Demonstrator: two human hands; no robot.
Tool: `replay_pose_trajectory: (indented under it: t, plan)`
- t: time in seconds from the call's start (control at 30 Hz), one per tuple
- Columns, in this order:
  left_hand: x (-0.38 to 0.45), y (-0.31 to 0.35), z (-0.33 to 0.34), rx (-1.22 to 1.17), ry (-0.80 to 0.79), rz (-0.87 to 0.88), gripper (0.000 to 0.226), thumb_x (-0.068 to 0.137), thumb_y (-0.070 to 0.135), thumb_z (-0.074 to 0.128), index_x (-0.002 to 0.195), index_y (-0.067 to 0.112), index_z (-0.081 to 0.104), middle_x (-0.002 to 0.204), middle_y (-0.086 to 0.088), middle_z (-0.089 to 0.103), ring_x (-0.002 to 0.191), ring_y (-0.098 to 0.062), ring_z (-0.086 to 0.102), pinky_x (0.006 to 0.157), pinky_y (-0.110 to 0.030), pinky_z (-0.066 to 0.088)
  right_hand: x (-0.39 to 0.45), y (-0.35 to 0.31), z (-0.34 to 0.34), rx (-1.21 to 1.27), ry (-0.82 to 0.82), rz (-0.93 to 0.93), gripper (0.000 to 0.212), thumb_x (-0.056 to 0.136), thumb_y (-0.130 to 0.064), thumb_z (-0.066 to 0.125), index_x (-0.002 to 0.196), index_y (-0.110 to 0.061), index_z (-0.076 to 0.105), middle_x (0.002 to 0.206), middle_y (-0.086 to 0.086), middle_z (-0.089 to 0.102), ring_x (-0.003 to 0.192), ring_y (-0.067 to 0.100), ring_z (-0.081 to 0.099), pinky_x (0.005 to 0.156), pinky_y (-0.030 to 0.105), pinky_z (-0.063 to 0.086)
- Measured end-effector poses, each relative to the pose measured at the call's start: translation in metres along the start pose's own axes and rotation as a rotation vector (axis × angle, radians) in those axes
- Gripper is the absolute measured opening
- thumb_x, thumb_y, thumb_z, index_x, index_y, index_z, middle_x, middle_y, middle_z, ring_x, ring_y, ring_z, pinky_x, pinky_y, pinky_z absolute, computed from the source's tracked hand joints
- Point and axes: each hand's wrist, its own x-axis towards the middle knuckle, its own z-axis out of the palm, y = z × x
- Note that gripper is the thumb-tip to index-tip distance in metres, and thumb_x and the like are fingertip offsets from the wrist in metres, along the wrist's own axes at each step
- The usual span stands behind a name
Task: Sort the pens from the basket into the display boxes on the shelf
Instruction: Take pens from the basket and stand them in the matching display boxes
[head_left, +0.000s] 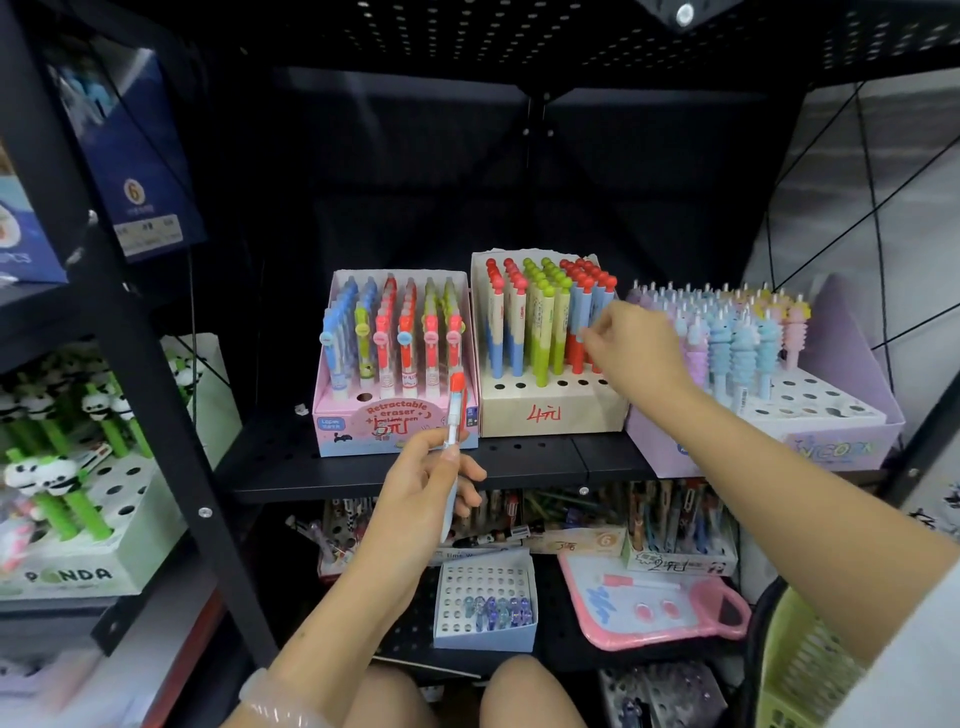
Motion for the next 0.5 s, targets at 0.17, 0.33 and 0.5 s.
replay_pose_trajectory:
  t: [0.17, 0.33, 0.5]
  plan:
    - [0.002, 0.000, 0.009, -0.088, -0.042, 0.000, 0.028, 0.101, 0.016, 0.032, 0.097, 0.018, 0.060, 0.068, 0.007, 0.065, 0.054, -0.007, 0.052, 0.051, -0.020, 0.045, -0.037, -0.034, 0.004, 0.715, -0.579, -0.117, 0.022, 0.097, -0.020, 0.047, 0.107, -0.029, 0.064, 0.099, -0.015, 0.067, 0.084, -0.005, 0.061, 0.070, 0.015, 0.053]
    - [-0.001, -0.002, 0.005, -0.124, -0.055, -0.015, 0.030, 0.101, 0.020, 0.032, 0.103, 0.021, 0.062, 0.069, 0.005, 0.065, 0.055, -0.009, 0.053, 0.053, -0.019, 0.046, -0.046, -0.051, 0.015, 0.855, -0.675, -0.105, 0.014, 0.093, -0.015, 0.054, 0.098, -0.023, 0.064, 0.108, 0.008, 0.067, 0.085, 0.003, 0.062, 0.071, 0.017, 0.053]
    - [-0.004, -0.002, -0.028, 0.052, 0.084, 0.066, 0.027, 0.098, 0.024, 0.039, 0.103, 0.043, 0.059, 0.100, 0.015, 0.068, 0.094, -0.001, 0.063, 0.079, -0.018, 0.050, -0.031, -0.083, 0.011, 0.843, -0.395, -0.219, 0.002, 0.089, -0.023, 0.060, 0.090, -0.024, 0.061, 0.078, -0.010, 0.065, 0.067, -0.005, 0.060, 0.067, 0.011, 0.051]
